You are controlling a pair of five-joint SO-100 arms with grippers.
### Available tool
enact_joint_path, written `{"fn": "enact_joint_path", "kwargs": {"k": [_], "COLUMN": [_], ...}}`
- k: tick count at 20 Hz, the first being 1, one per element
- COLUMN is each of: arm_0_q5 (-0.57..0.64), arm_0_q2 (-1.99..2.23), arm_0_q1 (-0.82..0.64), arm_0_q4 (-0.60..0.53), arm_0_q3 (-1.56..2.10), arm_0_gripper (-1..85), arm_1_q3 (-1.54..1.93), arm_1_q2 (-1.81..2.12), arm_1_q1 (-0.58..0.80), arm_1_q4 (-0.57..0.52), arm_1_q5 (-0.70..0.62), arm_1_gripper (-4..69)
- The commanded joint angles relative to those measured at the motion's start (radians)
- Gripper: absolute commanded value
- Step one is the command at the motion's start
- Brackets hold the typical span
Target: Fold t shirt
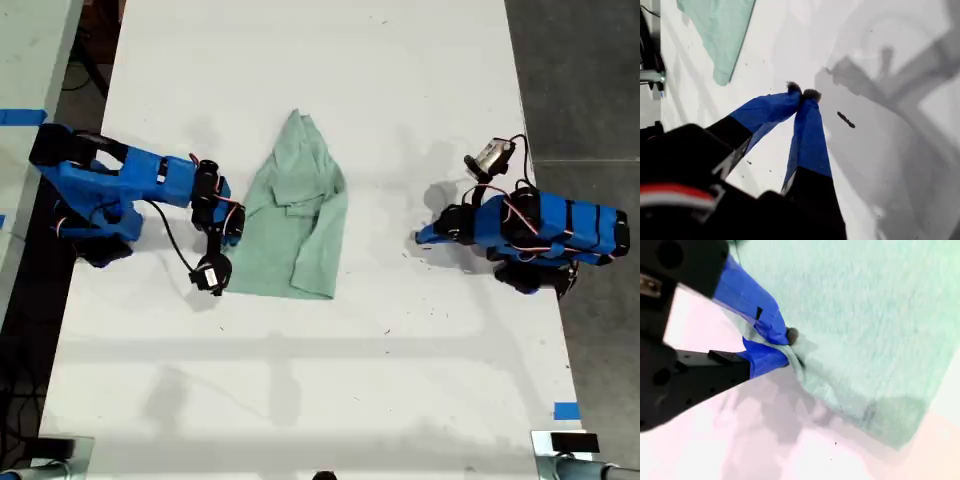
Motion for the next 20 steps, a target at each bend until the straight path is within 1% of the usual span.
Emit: {"fn": "enact_joint_path", "kwargs": {"k": [1,3,5,7,8,9,10,11,12,13,14,16,17,18,19,20], "arm_0_q5": [0.028,0.048,0.078,0.14,0.163,0.179,0.195,0.206,0.229,0.252,0.245,0.244,0.238,0.227,0.221,0.21], "arm_0_q2": [0.015,-0.078,-0.247,-0.495,-0.572,-0.583,-0.586,-0.58,-0.558,-0.52,-0.457,-0.285,-0.155,-0.002,0.164,0.36], "arm_0_q1": [-0.025,-0.031,-0.038,-0.04,-0.034,-0.031,-0.029,-0.032,-0.038,-0.044,-0.057,-0.084,-0.097,-0.107,-0.118,-0.129], "arm_0_q4": [0.147,0.187,0.202,0.222,0.19,0.12,0.087,0.084,0.097,0.126,0.173,0.259,0.267,0.258,0.222,0.144], "arm_0_q3": [-0.261,-0.449,-0.676,-1.002,-1.1,-1.095,-1.095,-1.095,-1.094,-1.089,-1.069,-1.012,-0.922,-0.808,-0.672,-0.46], "arm_0_gripper": [-0.2,-0.2,-0.2,0.3,2.3,5.9,14.1,18.7,18.6,9.1,-0.1,-0.1,-0.1,-0.1,-0.1,-0.1], "arm_1_q3": [0.055,0.055,0.055,0.055,0.055,0.055,0.055,0.055,0.055,0.055,0.055,0.055,0.055,0.055,0.055,0.055], "arm_1_q2": [0.015,0.015,0.015,0.015,0.015,0.015,0.015,0.015,0.015,0.015,0.015,0.015,0.015,0.015,0.015,0.015], "arm_1_q1": [-0.003,-0.003,-0.003,-0.005,-0.005,-0.005,-0.005,-0.005,-0.005,-0.006,-0.006,-0.008,-0.008,-0.008,-0.008,-0.008], "arm_1_q4": [0.015,0.015,0.015,0.015,0.014,0.014,0.014,0.014,0.012,0.012,0.012,0.012,0.012,0.012,0.012,0.012], "arm_1_q5": [-0.021,-0.021,-0.021,-0.023,-0.026,-0.028,-0.028,-0.029,-0.032,-0.032,-0.032,-0.032,-0.032,-0.034,-0.034,-0.034], "arm_1_gripper": [1.7,1.7,1.7,1.7,1.7,1.7,1.7,1.7,1.7,1.7,1.7,1.7,1.7,1.7,1.7,1.7]}}
